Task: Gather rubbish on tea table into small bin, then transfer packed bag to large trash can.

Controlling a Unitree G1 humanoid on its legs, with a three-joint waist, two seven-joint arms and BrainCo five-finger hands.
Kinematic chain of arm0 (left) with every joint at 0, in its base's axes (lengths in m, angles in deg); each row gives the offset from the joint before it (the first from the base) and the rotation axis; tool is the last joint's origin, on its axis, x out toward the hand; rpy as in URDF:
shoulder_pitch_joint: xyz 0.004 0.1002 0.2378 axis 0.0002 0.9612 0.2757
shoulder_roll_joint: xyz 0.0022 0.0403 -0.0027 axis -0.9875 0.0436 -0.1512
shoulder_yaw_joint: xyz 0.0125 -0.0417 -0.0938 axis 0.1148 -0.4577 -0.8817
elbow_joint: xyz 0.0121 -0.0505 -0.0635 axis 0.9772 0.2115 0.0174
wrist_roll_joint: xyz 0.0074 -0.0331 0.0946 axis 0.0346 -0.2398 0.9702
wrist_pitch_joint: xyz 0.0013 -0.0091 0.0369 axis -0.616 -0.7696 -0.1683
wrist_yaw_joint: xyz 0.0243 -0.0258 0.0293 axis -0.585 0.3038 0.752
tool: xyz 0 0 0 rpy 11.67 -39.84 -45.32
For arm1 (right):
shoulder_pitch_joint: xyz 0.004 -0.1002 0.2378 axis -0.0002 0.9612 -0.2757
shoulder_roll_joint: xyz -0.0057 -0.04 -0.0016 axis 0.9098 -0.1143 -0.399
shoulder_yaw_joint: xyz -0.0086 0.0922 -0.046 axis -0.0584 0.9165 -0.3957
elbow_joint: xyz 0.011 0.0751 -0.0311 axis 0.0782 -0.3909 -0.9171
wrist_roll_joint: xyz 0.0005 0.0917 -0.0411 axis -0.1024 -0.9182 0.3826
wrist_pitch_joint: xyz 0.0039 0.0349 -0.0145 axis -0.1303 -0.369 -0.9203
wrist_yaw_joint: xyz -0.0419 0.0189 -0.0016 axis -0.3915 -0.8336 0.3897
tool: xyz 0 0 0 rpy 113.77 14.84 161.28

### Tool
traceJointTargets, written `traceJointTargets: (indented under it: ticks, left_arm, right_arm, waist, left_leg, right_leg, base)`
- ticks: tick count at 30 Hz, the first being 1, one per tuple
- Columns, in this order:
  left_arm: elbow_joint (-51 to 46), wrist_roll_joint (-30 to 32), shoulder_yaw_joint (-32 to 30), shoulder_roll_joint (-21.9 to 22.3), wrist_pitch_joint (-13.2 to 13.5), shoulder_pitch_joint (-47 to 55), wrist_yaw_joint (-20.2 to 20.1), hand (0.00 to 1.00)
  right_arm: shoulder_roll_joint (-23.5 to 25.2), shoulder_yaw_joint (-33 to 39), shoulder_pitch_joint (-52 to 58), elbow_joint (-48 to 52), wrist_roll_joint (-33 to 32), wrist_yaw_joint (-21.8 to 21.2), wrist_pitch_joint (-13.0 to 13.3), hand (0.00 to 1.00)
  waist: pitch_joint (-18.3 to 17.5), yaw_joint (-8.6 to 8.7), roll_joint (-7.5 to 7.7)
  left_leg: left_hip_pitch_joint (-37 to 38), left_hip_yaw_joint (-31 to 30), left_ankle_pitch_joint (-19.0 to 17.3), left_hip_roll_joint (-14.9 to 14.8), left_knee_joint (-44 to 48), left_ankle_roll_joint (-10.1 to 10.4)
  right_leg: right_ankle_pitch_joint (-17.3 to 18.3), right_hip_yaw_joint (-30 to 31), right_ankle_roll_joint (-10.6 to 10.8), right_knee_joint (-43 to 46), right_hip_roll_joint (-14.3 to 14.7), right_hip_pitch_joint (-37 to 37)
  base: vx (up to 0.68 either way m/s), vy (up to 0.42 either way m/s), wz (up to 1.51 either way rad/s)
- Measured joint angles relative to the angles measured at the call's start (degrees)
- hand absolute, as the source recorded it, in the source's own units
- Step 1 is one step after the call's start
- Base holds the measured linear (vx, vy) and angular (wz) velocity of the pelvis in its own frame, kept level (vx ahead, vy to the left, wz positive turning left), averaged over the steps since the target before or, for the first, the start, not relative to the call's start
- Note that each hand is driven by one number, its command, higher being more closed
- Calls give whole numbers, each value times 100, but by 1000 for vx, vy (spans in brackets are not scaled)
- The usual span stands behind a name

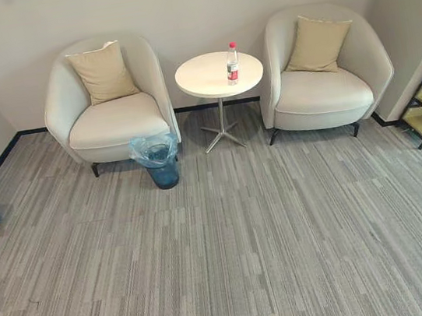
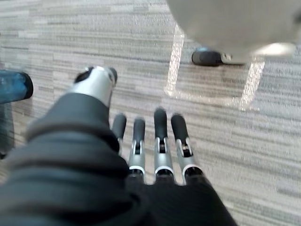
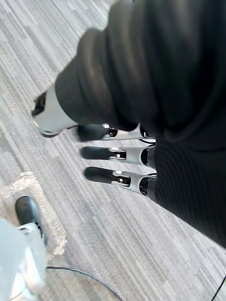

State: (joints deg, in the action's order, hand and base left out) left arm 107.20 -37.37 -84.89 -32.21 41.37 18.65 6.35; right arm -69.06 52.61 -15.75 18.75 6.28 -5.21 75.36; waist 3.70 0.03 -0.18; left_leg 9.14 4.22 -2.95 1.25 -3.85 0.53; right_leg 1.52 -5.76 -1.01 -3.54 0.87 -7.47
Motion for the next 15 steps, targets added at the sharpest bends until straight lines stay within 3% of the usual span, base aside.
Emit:
traceJointTargets:
  ticks: [4, 15]
  left_arm:
    - [-2, 6, 362, -52, 9, -130, 0, 0]
    - [1, 6, 530, -89, 16, -172, 0, 0]
  right_arm:
    - [72, -220, -235, 18, -106, 20, 3, 0]
    - [72, -390, -278, 34, -109, 23, 3, 0]
  waist:
    - [60, -1, 15]
    - [171, -16, 28]
  left_leg:
    - [21, 13, -7, 1, 1, 9]
    - [96, 145, -37, -22, 16, 28]
  right_leg:
    - [5, 15, 7, 0, 0, -12]
    - [16, 107, 24, -50, 16, -45]
  base:
    - [0, 0, 0]
    - [-47, -18, -6]
